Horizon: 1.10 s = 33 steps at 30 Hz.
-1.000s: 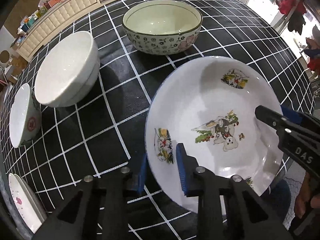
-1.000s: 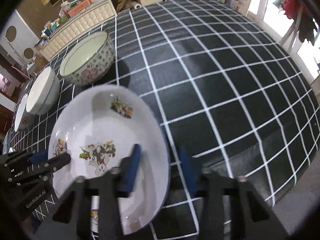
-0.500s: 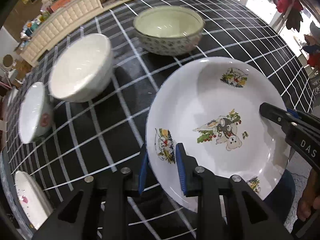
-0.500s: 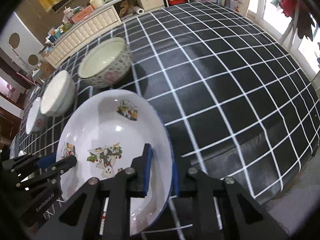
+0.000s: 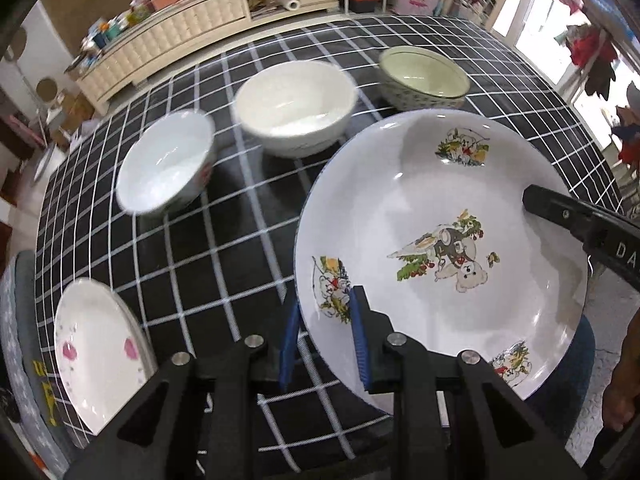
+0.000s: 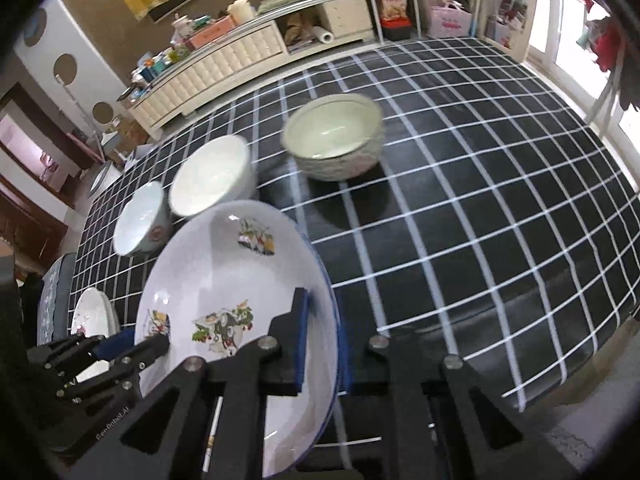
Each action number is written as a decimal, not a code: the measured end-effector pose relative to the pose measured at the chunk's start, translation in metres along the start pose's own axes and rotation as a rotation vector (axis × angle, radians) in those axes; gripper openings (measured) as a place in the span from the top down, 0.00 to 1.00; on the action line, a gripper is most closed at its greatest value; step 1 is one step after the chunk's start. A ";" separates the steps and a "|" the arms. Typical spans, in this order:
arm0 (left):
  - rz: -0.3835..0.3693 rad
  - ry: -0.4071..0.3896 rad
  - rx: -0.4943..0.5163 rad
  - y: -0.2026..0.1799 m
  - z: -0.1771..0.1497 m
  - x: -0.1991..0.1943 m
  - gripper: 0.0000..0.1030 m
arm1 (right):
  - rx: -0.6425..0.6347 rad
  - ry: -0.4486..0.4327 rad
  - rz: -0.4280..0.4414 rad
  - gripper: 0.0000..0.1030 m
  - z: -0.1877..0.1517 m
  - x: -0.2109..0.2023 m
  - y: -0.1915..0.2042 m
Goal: Organize plates and bowls
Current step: 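Carry the cartoon-print plate with the left gripper over the stacked plates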
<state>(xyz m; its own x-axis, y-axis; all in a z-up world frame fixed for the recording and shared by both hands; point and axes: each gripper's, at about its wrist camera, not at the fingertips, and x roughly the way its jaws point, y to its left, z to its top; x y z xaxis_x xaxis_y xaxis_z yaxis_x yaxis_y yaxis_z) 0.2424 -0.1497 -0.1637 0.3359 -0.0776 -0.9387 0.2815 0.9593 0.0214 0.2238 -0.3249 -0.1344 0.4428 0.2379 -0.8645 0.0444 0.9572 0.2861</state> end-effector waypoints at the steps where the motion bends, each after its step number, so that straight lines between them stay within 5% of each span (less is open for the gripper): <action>1: 0.004 0.000 -0.009 0.005 -0.005 -0.001 0.78 | -0.002 0.008 0.009 0.84 0.000 0.004 0.005; 33: 0.144 -0.009 -0.364 0.222 -0.120 -0.048 0.84 | -0.252 0.158 0.226 0.88 -0.038 0.079 0.216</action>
<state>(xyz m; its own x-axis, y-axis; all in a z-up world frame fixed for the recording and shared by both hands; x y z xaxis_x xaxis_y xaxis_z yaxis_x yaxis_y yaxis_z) 0.1805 0.0993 -0.1548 0.3565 0.0639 -0.9321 -0.1060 0.9940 0.0275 0.2349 -0.0933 -0.1569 0.2716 0.4518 -0.8498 -0.2695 0.8833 0.3835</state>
